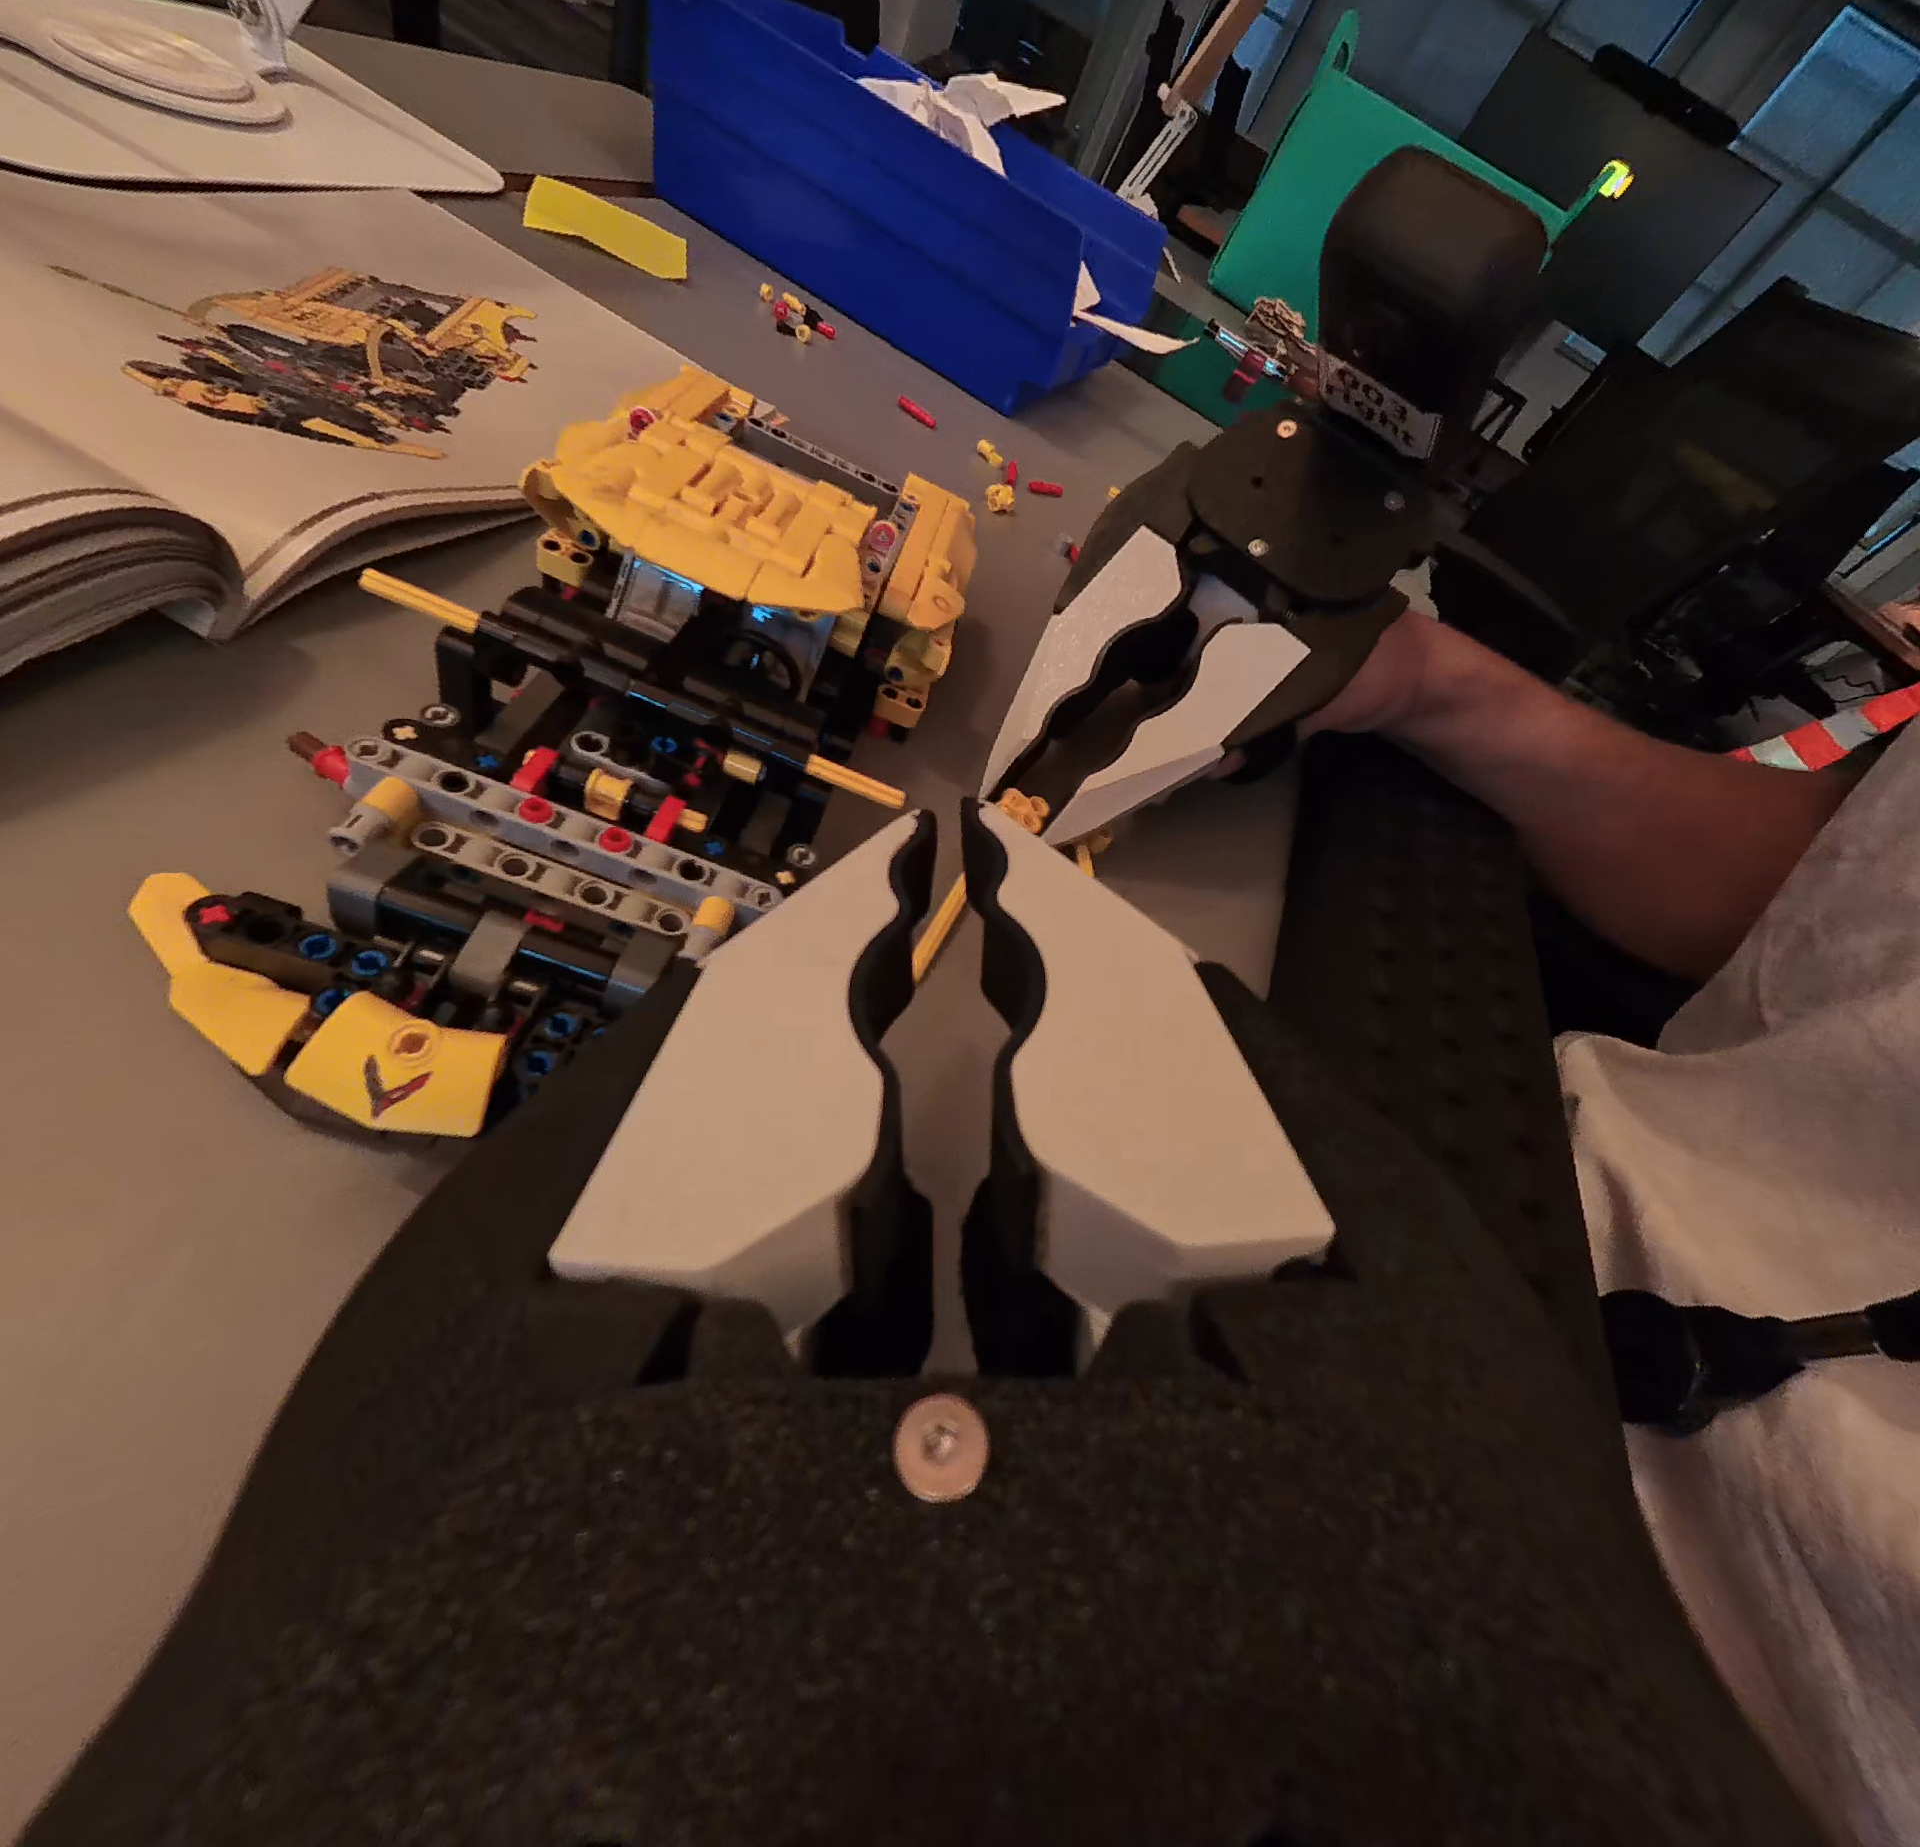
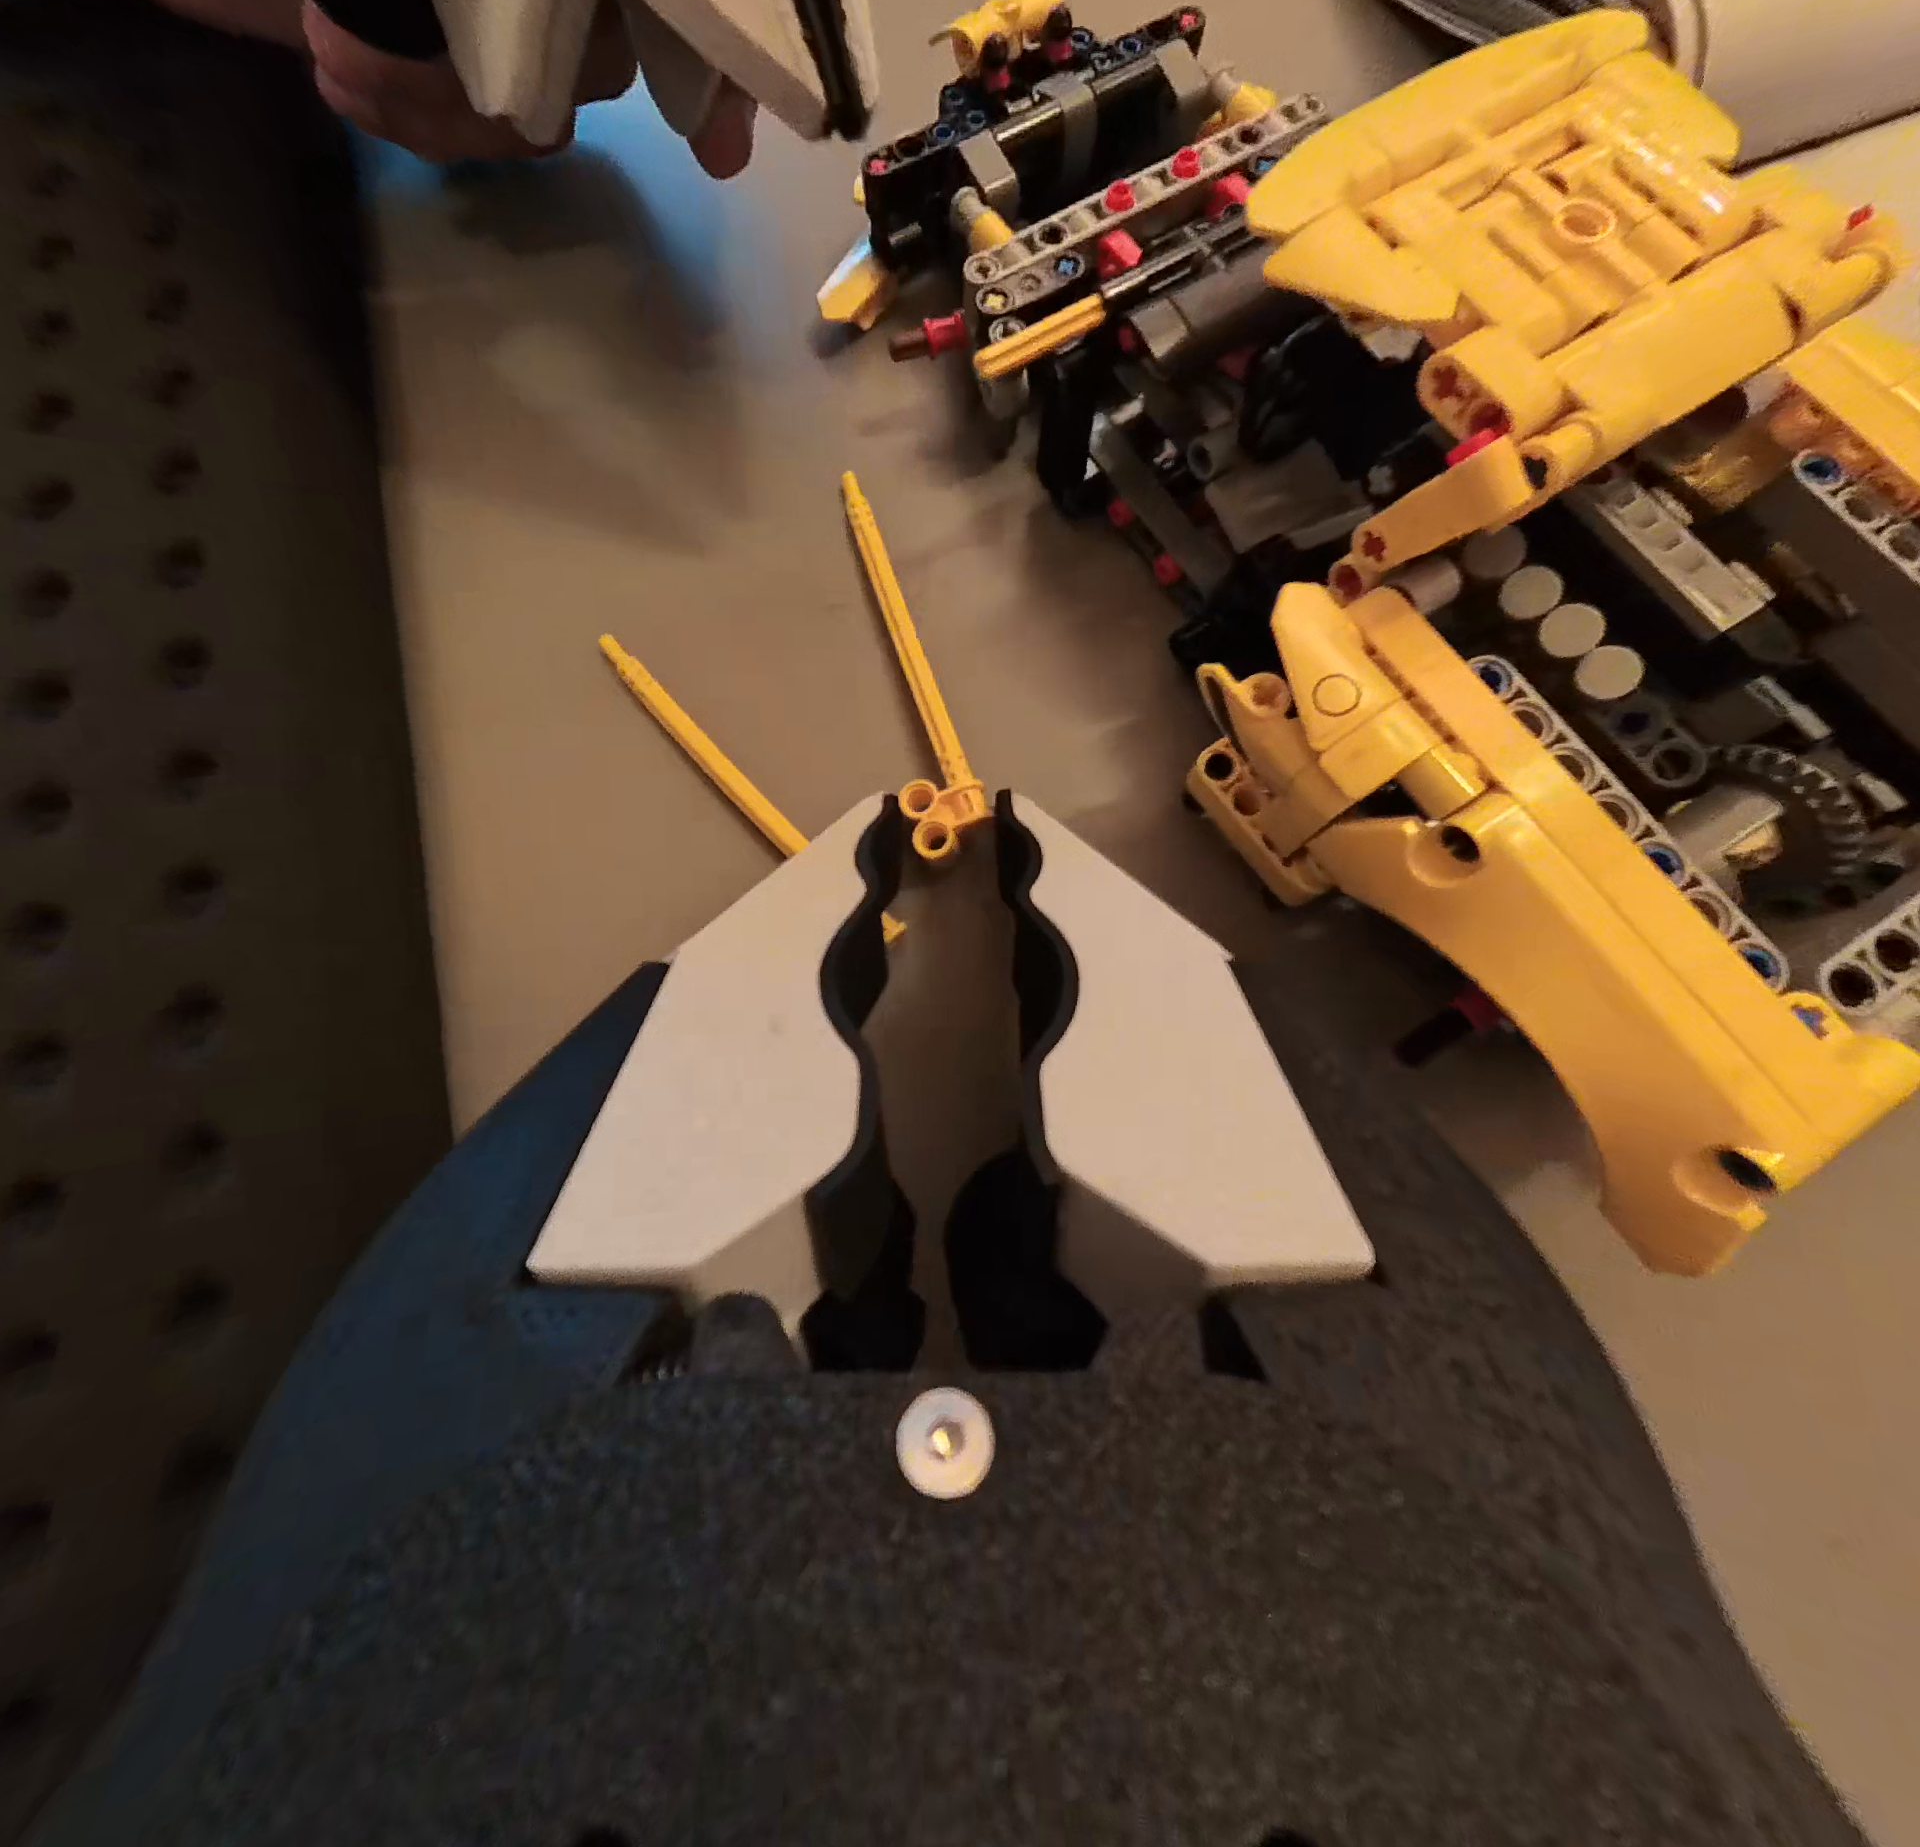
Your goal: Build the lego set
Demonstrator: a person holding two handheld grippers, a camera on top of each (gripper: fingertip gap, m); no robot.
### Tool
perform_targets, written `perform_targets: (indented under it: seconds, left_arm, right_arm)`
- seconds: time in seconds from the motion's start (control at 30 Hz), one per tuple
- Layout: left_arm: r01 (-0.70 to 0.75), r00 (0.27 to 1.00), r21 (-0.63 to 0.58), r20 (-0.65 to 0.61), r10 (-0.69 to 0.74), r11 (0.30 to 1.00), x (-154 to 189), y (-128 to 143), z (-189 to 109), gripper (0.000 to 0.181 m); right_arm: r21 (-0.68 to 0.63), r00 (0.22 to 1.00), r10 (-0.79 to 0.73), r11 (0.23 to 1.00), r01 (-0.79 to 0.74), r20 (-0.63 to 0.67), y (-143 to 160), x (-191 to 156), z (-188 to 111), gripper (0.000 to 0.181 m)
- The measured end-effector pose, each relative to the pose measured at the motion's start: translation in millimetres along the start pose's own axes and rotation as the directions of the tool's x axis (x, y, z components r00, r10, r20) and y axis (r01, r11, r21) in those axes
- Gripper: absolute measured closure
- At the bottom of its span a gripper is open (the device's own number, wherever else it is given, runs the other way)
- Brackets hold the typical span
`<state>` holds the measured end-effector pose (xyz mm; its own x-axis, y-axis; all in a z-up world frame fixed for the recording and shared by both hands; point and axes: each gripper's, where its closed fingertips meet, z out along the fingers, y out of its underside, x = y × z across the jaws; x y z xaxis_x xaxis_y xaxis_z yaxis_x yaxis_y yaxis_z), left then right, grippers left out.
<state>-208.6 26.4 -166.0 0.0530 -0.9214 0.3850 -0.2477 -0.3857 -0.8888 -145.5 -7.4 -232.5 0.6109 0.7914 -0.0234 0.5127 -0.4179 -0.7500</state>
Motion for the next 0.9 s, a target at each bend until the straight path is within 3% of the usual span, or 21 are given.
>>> perform_targets:
  seconds: [0.17,0.9]
  left_arm:
    - [0.007,1.000,0.001,0.009,-0.007,1.000,-3.1,-0.5,-0.3,0.177]
    - [-0.018,0.998,-0.020,0.056,0.019,1.000,-7.0,2.0,1.4,0.177]
  right_arm:
    - [0.003,0.998,0.049,0.999,-0.049,0.042,0.7,-1.6,-1.8,0.164]
    - [0.001,1.000,0.016,1.000,-0.016,-0.023,3.7,-1.4,-4.3,0.165]
